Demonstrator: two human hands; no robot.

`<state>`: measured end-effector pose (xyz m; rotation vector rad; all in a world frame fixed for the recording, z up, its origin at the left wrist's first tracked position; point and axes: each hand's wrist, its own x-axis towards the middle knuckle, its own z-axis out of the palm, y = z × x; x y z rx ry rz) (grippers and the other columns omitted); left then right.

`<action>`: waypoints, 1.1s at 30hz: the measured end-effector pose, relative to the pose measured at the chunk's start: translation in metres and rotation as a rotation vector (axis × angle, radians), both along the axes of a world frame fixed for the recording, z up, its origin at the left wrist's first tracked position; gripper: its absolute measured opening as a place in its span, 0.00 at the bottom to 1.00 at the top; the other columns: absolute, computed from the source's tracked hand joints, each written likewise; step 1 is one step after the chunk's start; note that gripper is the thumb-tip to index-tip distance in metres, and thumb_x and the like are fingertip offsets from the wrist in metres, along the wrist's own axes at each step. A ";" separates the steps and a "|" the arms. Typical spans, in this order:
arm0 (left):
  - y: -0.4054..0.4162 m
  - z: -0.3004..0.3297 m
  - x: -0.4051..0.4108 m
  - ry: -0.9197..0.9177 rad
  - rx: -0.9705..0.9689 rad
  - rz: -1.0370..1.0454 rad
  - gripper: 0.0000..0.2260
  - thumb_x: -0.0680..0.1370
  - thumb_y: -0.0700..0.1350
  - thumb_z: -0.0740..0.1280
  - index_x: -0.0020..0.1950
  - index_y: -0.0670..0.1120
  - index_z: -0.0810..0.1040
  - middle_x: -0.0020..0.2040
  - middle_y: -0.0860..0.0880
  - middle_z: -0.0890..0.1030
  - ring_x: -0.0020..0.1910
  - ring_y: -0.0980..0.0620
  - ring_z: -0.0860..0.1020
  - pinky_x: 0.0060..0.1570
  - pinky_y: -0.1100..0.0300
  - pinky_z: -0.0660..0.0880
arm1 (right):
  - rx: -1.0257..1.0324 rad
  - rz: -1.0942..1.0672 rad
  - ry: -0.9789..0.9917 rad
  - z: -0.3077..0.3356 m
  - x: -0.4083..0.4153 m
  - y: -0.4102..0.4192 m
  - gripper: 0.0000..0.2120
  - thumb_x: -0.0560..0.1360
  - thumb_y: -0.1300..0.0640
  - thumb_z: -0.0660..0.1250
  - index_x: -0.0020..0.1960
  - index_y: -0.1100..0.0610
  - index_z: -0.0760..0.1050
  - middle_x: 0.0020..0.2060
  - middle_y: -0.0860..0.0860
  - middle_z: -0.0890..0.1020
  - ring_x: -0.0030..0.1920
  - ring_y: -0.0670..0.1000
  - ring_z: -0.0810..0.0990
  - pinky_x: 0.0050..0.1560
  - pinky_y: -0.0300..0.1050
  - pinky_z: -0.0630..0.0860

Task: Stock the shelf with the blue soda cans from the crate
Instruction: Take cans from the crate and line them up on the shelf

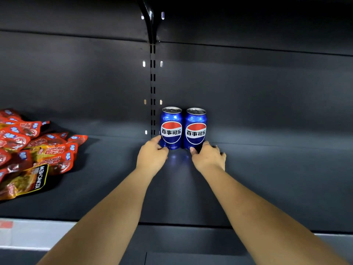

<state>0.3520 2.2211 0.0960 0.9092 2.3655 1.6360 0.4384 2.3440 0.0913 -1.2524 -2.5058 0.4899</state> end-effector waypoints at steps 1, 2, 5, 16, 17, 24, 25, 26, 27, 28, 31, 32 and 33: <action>0.000 0.001 0.001 0.001 -0.007 0.004 0.19 0.78 0.37 0.62 0.69 0.42 0.70 0.37 0.44 0.78 0.37 0.49 0.75 0.49 0.52 0.76 | 0.004 0.000 -0.004 0.000 0.000 -0.001 0.26 0.80 0.44 0.56 0.71 0.61 0.63 0.68 0.56 0.71 0.73 0.57 0.61 0.72 0.56 0.56; -0.001 0.001 0.002 0.005 -0.016 0.007 0.18 0.78 0.37 0.62 0.68 0.42 0.70 0.38 0.43 0.78 0.37 0.48 0.74 0.48 0.52 0.76 | 0.011 0.000 -0.004 0.001 0.001 -0.003 0.26 0.80 0.45 0.55 0.70 0.61 0.63 0.68 0.57 0.71 0.72 0.58 0.62 0.72 0.56 0.57; -0.003 0.003 0.008 0.045 -0.058 0.023 0.19 0.77 0.36 0.62 0.68 0.41 0.70 0.36 0.45 0.78 0.37 0.50 0.75 0.41 0.60 0.73 | 0.049 0.011 0.011 0.004 0.008 -0.010 0.23 0.80 0.46 0.55 0.67 0.62 0.65 0.65 0.58 0.73 0.68 0.59 0.68 0.68 0.53 0.64; -0.016 0.041 0.066 0.539 -0.536 0.097 0.13 0.76 0.42 0.61 0.60 0.42 0.73 0.59 0.43 0.77 0.57 0.43 0.74 0.47 0.56 0.70 | 0.395 0.157 -0.174 0.038 0.066 -0.046 0.20 0.81 0.48 0.55 0.64 0.61 0.67 0.60 0.57 0.76 0.61 0.58 0.73 0.56 0.48 0.70; -0.018 0.045 0.073 0.572 -0.564 0.100 0.13 0.76 0.42 0.61 0.60 0.42 0.73 0.59 0.43 0.77 0.58 0.44 0.74 0.48 0.55 0.71 | 0.408 0.162 -0.174 0.041 0.073 -0.049 0.19 0.81 0.48 0.55 0.64 0.61 0.67 0.60 0.57 0.76 0.61 0.58 0.73 0.55 0.48 0.70; -0.035 0.051 0.129 0.699 -0.702 0.159 0.15 0.79 0.45 0.59 0.63 0.41 0.71 0.61 0.43 0.74 0.61 0.43 0.70 0.55 0.53 0.69 | 0.448 0.205 -0.145 0.049 0.127 -0.071 0.18 0.82 0.50 0.53 0.63 0.61 0.68 0.60 0.57 0.77 0.61 0.58 0.73 0.56 0.48 0.69; -0.038 0.048 0.136 0.684 -0.709 0.164 0.15 0.79 0.46 0.58 0.63 0.41 0.71 0.61 0.43 0.74 0.61 0.43 0.70 0.55 0.53 0.69 | 0.443 0.211 -0.134 0.048 0.135 -0.074 0.18 0.82 0.50 0.53 0.63 0.61 0.68 0.60 0.57 0.77 0.61 0.58 0.73 0.56 0.48 0.69; -0.040 0.045 0.142 0.675 -0.714 0.169 0.15 0.79 0.47 0.58 0.63 0.41 0.71 0.61 0.43 0.74 0.61 0.43 0.70 0.55 0.53 0.69 | 0.443 0.218 -0.126 0.047 0.140 -0.077 0.17 0.82 0.51 0.52 0.63 0.61 0.68 0.60 0.57 0.77 0.61 0.58 0.73 0.56 0.48 0.69; -0.043 0.042 0.152 0.677 -0.726 0.173 0.15 0.79 0.47 0.58 0.63 0.42 0.71 0.62 0.43 0.74 0.61 0.43 0.70 0.55 0.53 0.69 | 0.449 0.228 -0.124 0.045 0.150 -0.081 0.17 0.82 0.51 0.52 0.63 0.61 0.68 0.60 0.58 0.77 0.61 0.58 0.73 0.55 0.48 0.68; -0.046 0.038 0.163 0.685 -0.743 0.172 0.16 0.79 0.47 0.58 0.64 0.42 0.71 0.62 0.43 0.74 0.62 0.43 0.70 0.55 0.53 0.69 | 0.457 0.243 -0.130 0.043 0.160 -0.085 0.17 0.82 0.51 0.52 0.63 0.61 0.69 0.60 0.58 0.77 0.61 0.58 0.73 0.55 0.48 0.68; -0.055 0.030 0.196 0.723 -0.790 0.155 0.16 0.80 0.47 0.57 0.65 0.41 0.70 0.62 0.43 0.74 0.62 0.43 0.70 0.55 0.53 0.69 | 0.485 0.285 -0.173 0.035 0.189 -0.095 0.16 0.81 0.53 0.54 0.62 0.61 0.68 0.59 0.57 0.77 0.60 0.58 0.73 0.53 0.48 0.68; -0.059 0.029 0.207 0.733 -0.803 0.149 0.16 0.80 0.47 0.57 0.65 0.41 0.70 0.62 0.43 0.74 0.62 0.43 0.70 0.54 0.53 0.69 | 0.499 0.296 -0.196 0.033 0.200 -0.098 0.15 0.81 0.53 0.54 0.62 0.61 0.68 0.59 0.57 0.77 0.60 0.58 0.73 0.53 0.48 0.69; -0.062 0.028 0.218 0.745 -0.812 0.144 0.15 0.80 0.46 0.57 0.64 0.41 0.71 0.61 0.43 0.74 0.61 0.43 0.71 0.53 0.53 0.69 | 0.510 0.305 -0.216 0.031 0.211 -0.102 0.15 0.80 0.54 0.55 0.63 0.61 0.68 0.60 0.57 0.76 0.61 0.58 0.73 0.53 0.48 0.69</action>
